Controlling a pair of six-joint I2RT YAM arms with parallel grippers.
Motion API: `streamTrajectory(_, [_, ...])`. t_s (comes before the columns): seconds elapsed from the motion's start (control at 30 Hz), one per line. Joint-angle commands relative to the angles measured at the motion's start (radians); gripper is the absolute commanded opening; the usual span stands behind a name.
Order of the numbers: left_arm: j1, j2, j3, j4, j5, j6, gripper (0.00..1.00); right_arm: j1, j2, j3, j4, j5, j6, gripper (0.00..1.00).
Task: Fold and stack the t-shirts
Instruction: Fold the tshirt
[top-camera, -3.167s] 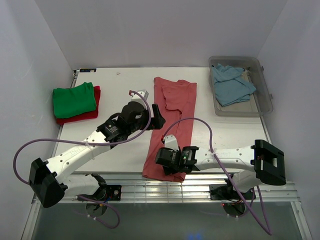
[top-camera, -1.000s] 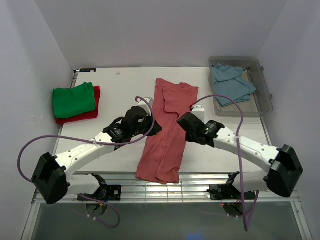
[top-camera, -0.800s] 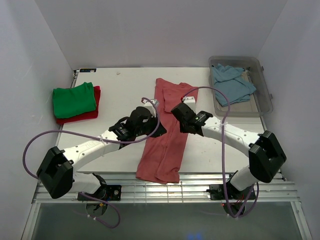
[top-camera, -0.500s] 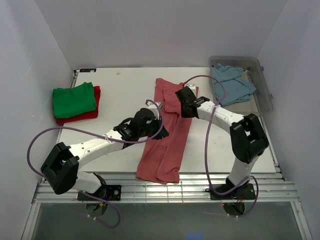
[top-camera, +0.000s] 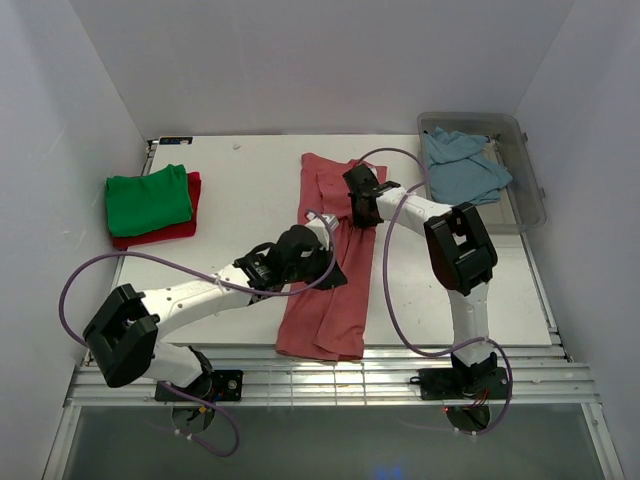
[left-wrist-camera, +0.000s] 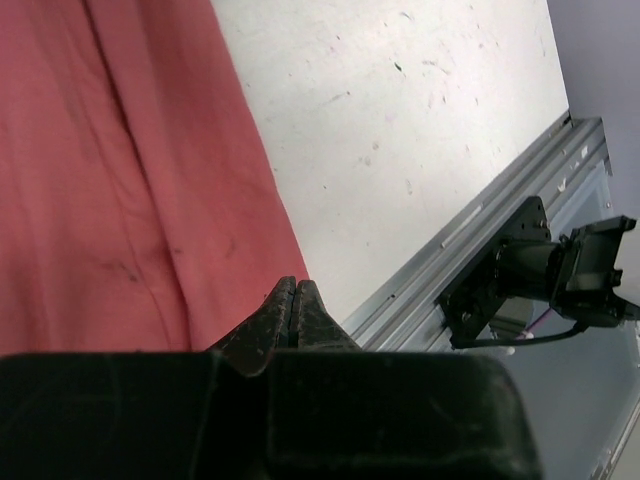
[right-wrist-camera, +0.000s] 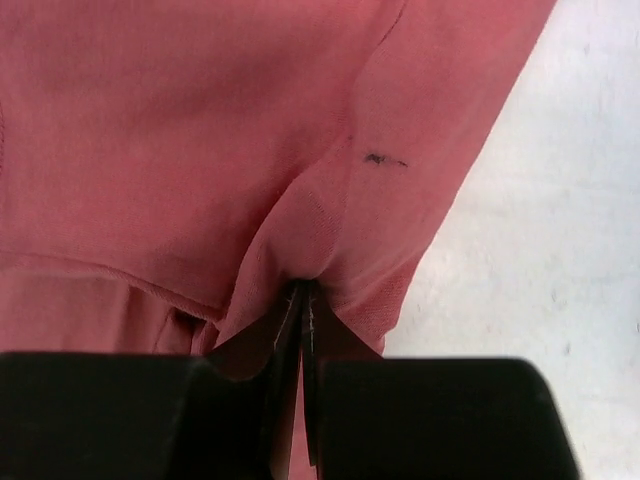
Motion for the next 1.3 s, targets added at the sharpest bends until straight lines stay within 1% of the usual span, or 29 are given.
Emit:
streamTrajectory(0.0, [-0.037, 0.025, -0.001, 0.034, 0.032, 0.007, 0.0, -0.027, 0.115, 0.101, -0.006, -0.035, -0.017, 0.08])
streamTrajectory(0.1, [-0.064, 0.076, 0.002, 0.067, 0.042, 0.013, 0.0, -0.045, 0.195, 0.189, -0.059, -0.038, -0.021, 0.08])
streamTrajectory(0.23, [-0.084, 0.145, 0.019, 0.099, 0.05, 0.014, 0.0, -0.08, 0.277, 0.351, -0.105, -0.076, -0.031, 0.08])
streamTrajectory(0.33, [-0.1, 0.192, 0.036, 0.114, 0.056, 0.014, 0.0, -0.106, 0.335, 0.43, -0.136, -0.11, -0.035, 0.08])
streamTrajectory(0.37, [-0.103, 0.204, 0.039, 0.152, 0.059, 0.014, 0.0, -0.111, 0.352, 0.482, -0.147, -0.118, -0.035, 0.08])
streamTrajectory(0.5, [-0.116, 0.26, 0.065, 0.153, 0.065, 0.016, 0.0, -0.126, 0.404, 0.557, -0.162, -0.145, -0.054, 0.08])
streamTrajectory(0.6, [-0.132, 0.264, 0.065, 0.153, 0.055, 0.016, 0.0, -0.131, 0.394, 0.573, -0.135, -0.171, -0.106, 0.08])
streamTrajectory(0.63, [-0.138, 0.232, 0.069, 0.153, 0.015, 0.024, 0.0, -0.13, 0.38, 0.573, -0.115, -0.17, -0.122, 0.19])
streamTrajectory(0.67, [-0.141, 0.208, 0.076, 0.14, -0.01, 0.03, 0.0, -0.131, 0.357, 0.571, -0.107, -0.14, -0.15, 0.23])
streamTrajectory(0.7, [-0.141, 0.183, 0.085, 0.13, -0.034, 0.036, 0.0, -0.13, 0.291, 0.553, -0.096, -0.116, -0.164, 0.25])
streamTrajectory(0.73, [-0.141, 0.157, 0.127, 0.104, -0.066, 0.053, 0.0, -0.131, 0.248, 0.533, -0.084, -0.078, -0.178, 0.28])
streamTrajectory(0.77, [-0.141, 0.114, 0.157, 0.034, -0.138, 0.063, 0.0, -0.13, 0.195, 0.507, -0.051, -0.061, -0.207, 0.32])
streamTrajectory(0.8, [-0.141, 0.093, 0.184, -0.004, -0.192, 0.07, 0.05, -0.13, 0.083, 0.443, -0.037, -0.044, -0.219, 0.37])
streamTrajectory(0.83, [-0.141, 0.073, 0.207, -0.037, -0.238, 0.073, 0.13, -0.128, 0.027, 0.406, -0.03, -0.006, -0.227, 0.47])
streamTrajectory(0.87, [-0.141, 0.035, 0.238, -0.112, -0.334, 0.068, 0.32, -0.125, -0.035, 0.365, -0.024, 0.006, -0.23, 0.54])
streamTrajectory(0.9, [-0.14, 0.018, 0.246, -0.152, -0.381, 0.061, 0.49, -0.125, -0.154, 0.316, -0.027, 0.01, -0.224, 0.64])
streamTrajectory(0.93, [-0.14, 0.001, 0.243, -0.186, -0.419, 0.045, 0.67, -0.12, -0.212, 0.203, -0.03, 0.002, -0.212, 0.66])
streamTrajectory(0.97, [-0.135, -0.031, 0.219, -0.252, -0.48, 0.03, 0.86, -0.117, -0.272, 0.142, -0.052, -0.007, -0.198, 0.67])
streamTrajectory(1.0, [-0.13, -0.045, 0.2, -0.283, -0.493, 0.012, 0.92, -0.111, -0.38, 0.077, -0.066, -0.009, -0.148, 0.68])
streamTrajectory(1.03, [-0.124, -0.059, 0.18, -0.307, -0.495, -0.022, 0.98, -0.099, -0.43, -0.064, -0.075, -0.033, -0.123, 0.68])
streamTrajectory(1.07, [-0.109, -0.073, 0.133, -0.344, -0.485, -0.045, 0.98, -0.088, -0.524, -0.135, -0.081, -0.049, -0.101, 0.69])
streamTrajectory(1.13, [-0.1, -0.113, 0.073, -0.36, -0.45, -0.084, 0.98, -0.047, -0.611, -0.276, -0.092, -0.069, -0.02, 0.69])
streamTrajectory(1.17, [-0.095, -0.125, 0.039, -0.351, -0.432, -0.12, 0.98, -0.029, -0.652, -0.403, -0.092, -0.076, 0.007, 0.69])
streamTrajectory(1.2, [-0.094, -0.15, -0.033, -0.34, -0.398, -0.136, 0.98, -0.009, -0.721, -0.462, -0.078, -0.084, 0.034, 0.69])
streamTrajectory(1.27, [-0.092, -0.17, -0.099, -0.294, -0.367, -0.168, 0.98, 0.051, -0.78, -0.601, -0.064, -0.104, 0.113, 0.69])
